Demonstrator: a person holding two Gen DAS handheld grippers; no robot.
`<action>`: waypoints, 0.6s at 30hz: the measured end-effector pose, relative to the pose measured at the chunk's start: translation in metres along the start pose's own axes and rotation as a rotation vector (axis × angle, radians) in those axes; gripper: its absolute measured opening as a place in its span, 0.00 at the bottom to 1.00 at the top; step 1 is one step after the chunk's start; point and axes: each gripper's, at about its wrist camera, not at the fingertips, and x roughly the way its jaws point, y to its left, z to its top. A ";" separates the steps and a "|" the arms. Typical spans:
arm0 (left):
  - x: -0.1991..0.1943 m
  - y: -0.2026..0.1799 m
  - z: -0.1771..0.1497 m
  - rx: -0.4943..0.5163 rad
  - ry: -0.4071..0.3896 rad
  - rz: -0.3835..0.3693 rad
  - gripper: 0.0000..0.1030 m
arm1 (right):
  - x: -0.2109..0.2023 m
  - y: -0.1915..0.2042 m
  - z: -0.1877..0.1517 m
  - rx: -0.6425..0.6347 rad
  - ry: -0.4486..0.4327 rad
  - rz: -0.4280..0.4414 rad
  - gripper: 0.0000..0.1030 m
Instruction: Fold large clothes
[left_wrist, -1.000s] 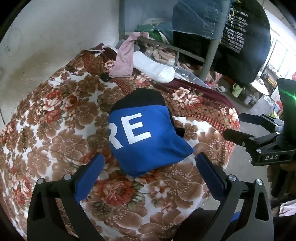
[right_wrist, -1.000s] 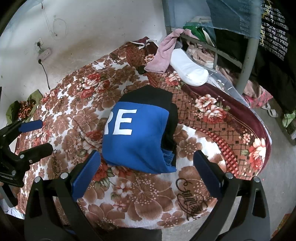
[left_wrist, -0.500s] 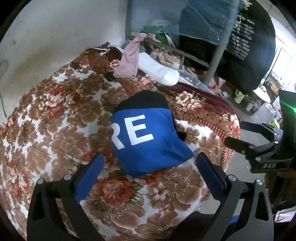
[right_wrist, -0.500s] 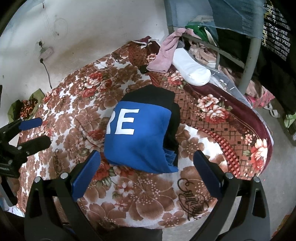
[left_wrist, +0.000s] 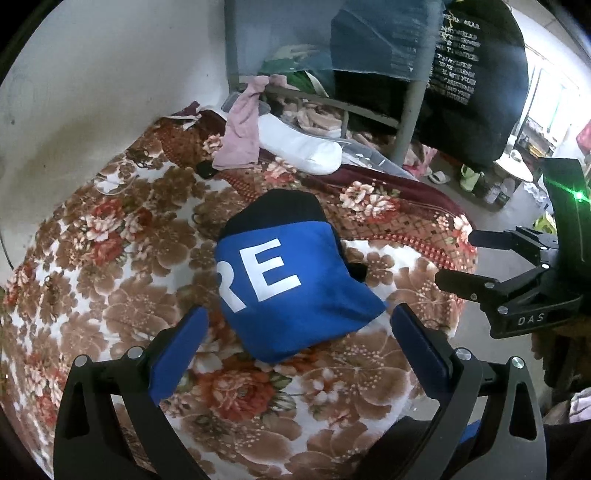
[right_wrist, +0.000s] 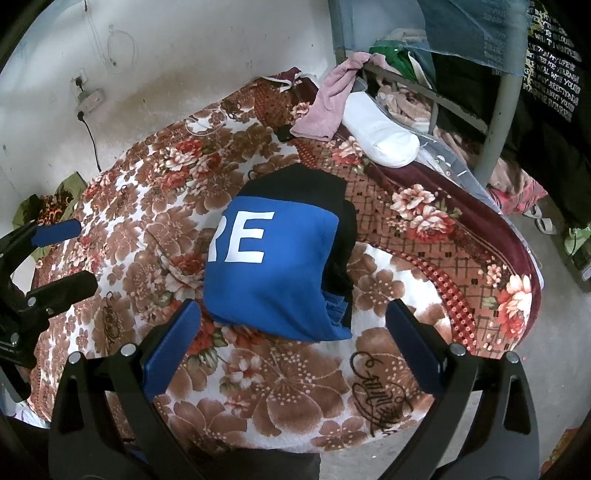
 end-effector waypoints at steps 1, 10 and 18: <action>0.000 0.000 0.000 0.000 0.000 0.002 0.95 | 0.000 0.000 0.000 -0.001 0.000 0.000 0.95; 0.004 0.003 0.002 -0.006 0.016 0.005 0.95 | 0.001 0.000 0.002 -0.001 0.000 0.001 0.95; 0.004 0.005 0.002 -0.010 0.016 0.005 0.95 | 0.001 0.000 0.003 -0.004 0.002 0.000 0.95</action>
